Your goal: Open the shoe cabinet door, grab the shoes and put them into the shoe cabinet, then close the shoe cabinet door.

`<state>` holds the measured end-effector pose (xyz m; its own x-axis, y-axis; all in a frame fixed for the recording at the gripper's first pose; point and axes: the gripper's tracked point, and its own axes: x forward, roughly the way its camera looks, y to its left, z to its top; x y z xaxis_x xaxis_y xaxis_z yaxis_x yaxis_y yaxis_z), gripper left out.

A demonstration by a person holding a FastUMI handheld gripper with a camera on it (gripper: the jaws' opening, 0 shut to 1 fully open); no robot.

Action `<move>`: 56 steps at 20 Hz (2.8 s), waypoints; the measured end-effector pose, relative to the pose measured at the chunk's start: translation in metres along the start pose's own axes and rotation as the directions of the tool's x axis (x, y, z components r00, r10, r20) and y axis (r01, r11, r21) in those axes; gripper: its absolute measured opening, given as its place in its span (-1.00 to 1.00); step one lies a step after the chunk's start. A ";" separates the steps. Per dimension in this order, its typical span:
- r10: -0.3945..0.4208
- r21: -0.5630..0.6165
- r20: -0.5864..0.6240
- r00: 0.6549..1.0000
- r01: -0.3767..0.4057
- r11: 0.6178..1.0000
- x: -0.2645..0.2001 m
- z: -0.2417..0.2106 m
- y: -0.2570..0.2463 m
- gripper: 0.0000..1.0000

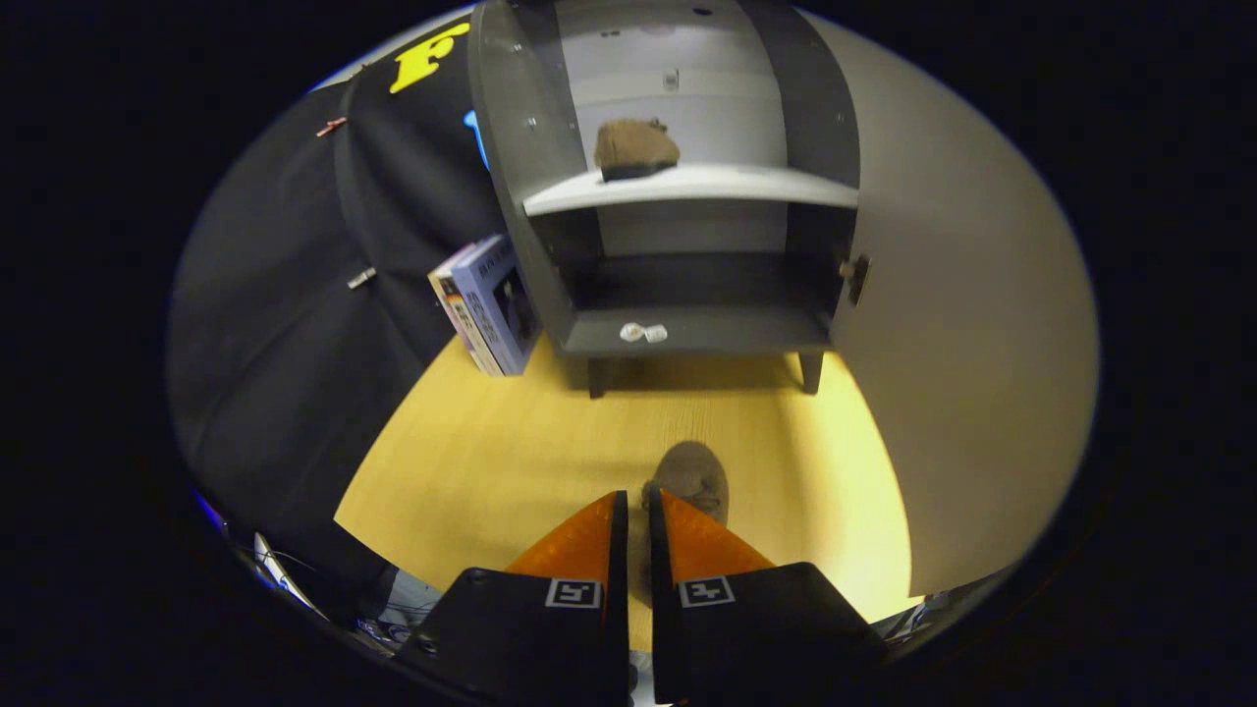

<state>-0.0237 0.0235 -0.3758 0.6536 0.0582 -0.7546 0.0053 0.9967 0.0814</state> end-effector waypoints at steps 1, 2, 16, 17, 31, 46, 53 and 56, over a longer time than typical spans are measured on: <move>-0.009 0.011 -0.029 1.000 0.009 1.000 0.010 -0.008 -0.001 -0.71; -0.016 0.027 -0.050 0.999 0.018 0.999 0.020 -0.016 -0.002 -0.71; -0.038 0.076 -0.217 0.975 0.056 0.996 0.105 -0.091 -0.008 -0.27; -0.038 0.074 -0.215 0.976 0.055 0.996 0.109 -0.091 -0.009 -0.26; -0.050 0.069 -0.094 0.994 0.056 0.996 0.157 -0.063 -0.022 -0.28; -0.064 0.039 -0.102 0.993 0.069 0.997 0.156 -0.065 -0.026 -0.84; -0.036 0.046 -0.049 0.998 0.039 0.998 0.090 -0.033 -0.023 -0.85; -0.031 0.036 0.004 1.000 0.031 0.999 0.046 -0.003 -0.021 -0.84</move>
<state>0.0043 0.0050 -0.4142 0.6560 0.0273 -0.7543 0.0526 0.9953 0.0818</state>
